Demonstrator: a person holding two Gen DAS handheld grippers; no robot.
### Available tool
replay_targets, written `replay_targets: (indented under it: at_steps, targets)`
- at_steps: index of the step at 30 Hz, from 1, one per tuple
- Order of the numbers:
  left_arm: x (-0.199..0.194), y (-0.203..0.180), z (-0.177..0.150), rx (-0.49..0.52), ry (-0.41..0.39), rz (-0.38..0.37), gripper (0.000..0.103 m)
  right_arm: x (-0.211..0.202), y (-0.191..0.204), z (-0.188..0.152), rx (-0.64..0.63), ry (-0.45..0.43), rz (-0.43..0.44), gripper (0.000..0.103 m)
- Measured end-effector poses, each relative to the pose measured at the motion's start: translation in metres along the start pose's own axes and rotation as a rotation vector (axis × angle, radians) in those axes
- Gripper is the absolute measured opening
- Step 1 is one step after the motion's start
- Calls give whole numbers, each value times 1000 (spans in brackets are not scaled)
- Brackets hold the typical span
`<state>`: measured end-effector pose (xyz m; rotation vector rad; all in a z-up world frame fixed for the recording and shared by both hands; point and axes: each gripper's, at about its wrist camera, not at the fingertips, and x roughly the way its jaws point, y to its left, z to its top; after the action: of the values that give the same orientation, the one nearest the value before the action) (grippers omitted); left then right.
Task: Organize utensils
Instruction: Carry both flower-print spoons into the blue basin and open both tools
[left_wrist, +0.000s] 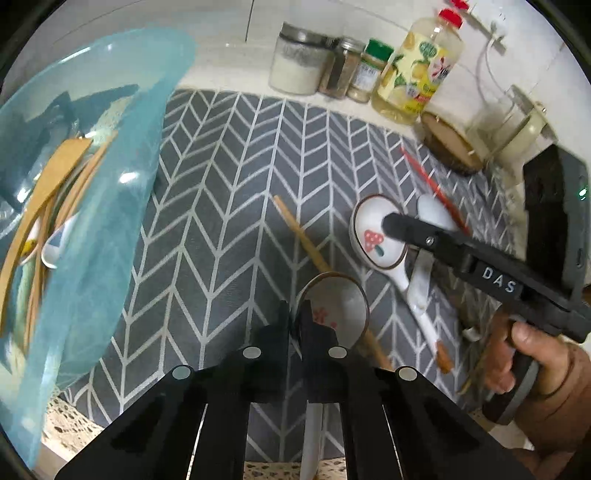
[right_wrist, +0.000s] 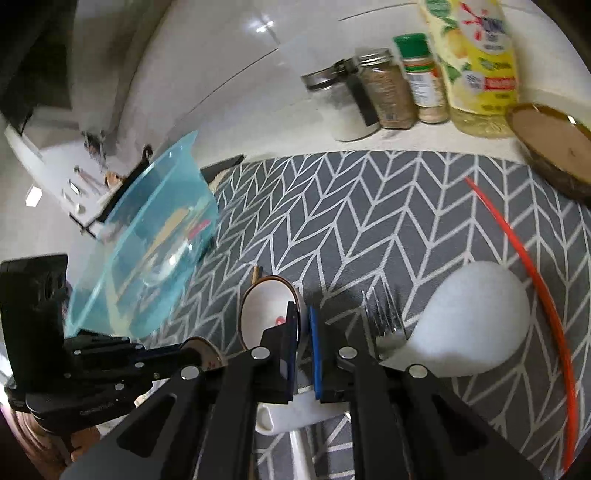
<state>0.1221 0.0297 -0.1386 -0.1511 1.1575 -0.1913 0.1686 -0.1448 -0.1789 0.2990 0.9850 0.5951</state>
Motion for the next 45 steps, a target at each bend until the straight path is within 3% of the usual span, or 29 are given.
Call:
replay_targets:
  at_steps: [8, 18, 27, 33, 39, 45]
  targets:
    - [-42, 4, 2, -50, -70, -73, 6, -29, -12, 6, 140, -102, 69, 6]
    - [-81, -3, 19, -9, -186, -85, 6, -54, 2, 18, 151, -204, 46, 6]
    - [-135, 2, 32, -7, -294, -133, 6, -93, 36, 39, 90, -317, 42, 6]
    - [-206, 35, 45, -35, -419, -155, 6, -118, 91, 68, 26, -400, 117, 6]
    - [-232, 93, 50, -27, -450, -45, 6, -85, 153, 86, 58, -380, 234, 6]
    - [-197, 167, 48, -24, -317, 27, 6, -5, 190, 66, 155, -245, 221, 6]
